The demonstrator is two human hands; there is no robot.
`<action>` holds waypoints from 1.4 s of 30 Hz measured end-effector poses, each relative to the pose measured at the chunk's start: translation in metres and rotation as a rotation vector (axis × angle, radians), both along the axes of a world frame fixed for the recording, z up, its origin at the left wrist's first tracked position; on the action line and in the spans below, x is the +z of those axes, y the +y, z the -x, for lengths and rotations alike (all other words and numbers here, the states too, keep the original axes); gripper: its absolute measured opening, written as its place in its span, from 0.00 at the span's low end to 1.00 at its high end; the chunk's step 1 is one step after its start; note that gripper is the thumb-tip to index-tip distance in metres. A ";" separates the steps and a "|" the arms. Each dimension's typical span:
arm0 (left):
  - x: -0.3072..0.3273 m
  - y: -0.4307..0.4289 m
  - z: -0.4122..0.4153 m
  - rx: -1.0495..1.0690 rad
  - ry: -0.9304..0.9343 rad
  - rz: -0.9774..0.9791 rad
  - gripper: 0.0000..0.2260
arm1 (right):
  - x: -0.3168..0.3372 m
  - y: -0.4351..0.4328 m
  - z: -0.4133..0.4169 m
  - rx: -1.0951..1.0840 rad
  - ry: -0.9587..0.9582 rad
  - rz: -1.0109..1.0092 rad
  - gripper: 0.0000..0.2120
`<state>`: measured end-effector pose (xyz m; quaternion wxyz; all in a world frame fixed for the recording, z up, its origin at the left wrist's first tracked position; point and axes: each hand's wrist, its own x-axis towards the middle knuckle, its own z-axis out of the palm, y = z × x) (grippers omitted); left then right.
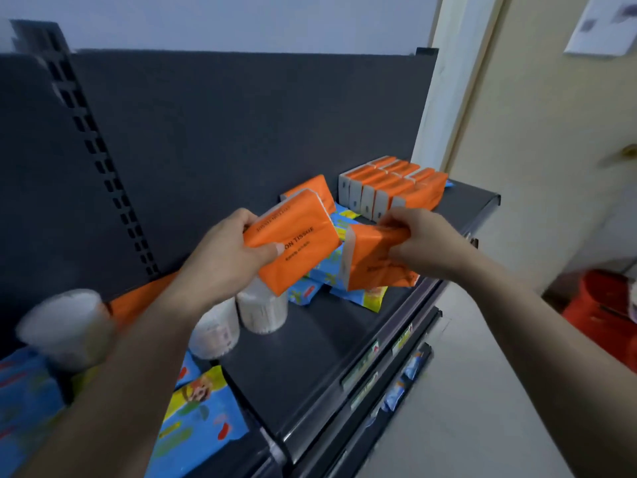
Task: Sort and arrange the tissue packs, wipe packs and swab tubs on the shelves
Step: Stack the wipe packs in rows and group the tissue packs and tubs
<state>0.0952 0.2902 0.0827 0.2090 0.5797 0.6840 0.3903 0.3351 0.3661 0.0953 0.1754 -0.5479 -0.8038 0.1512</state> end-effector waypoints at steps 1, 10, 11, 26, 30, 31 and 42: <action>0.001 0.009 -0.003 -0.007 -0.003 0.003 0.11 | -0.001 0.008 -0.001 -0.010 -0.014 0.003 0.17; -0.002 0.094 -0.046 -0.079 -0.024 0.012 0.12 | -0.009 0.085 -0.042 -0.059 -0.067 0.017 0.17; -0.002 0.104 -0.053 -0.080 -0.023 0.017 0.12 | -0.011 0.095 -0.050 -0.058 -0.058 0.024 0.17; -0.035 0.250 -0.242 0.013 0.105 0.141 0.12 | -0.022 0.279 -0.220 0.003 -0.101 -0.002 0.15; -0.042 0.266 -0.264 0.091 0.195 0.147 0.11 | -0.030 0.310 -0.228 0.055 -0.165 -0.024 0.18; -0.045 0.270 -0.266 0.103 0.205 0.142 0.11 | -0.032 0.316 -0.227 0.078 -0.180 -0.027 0.19; -0.076 0.304 -0.268 0.198 0.386 0.047 0.17 | -0.047 0.363 -0.213 0.185 -0.337 0.002 0.25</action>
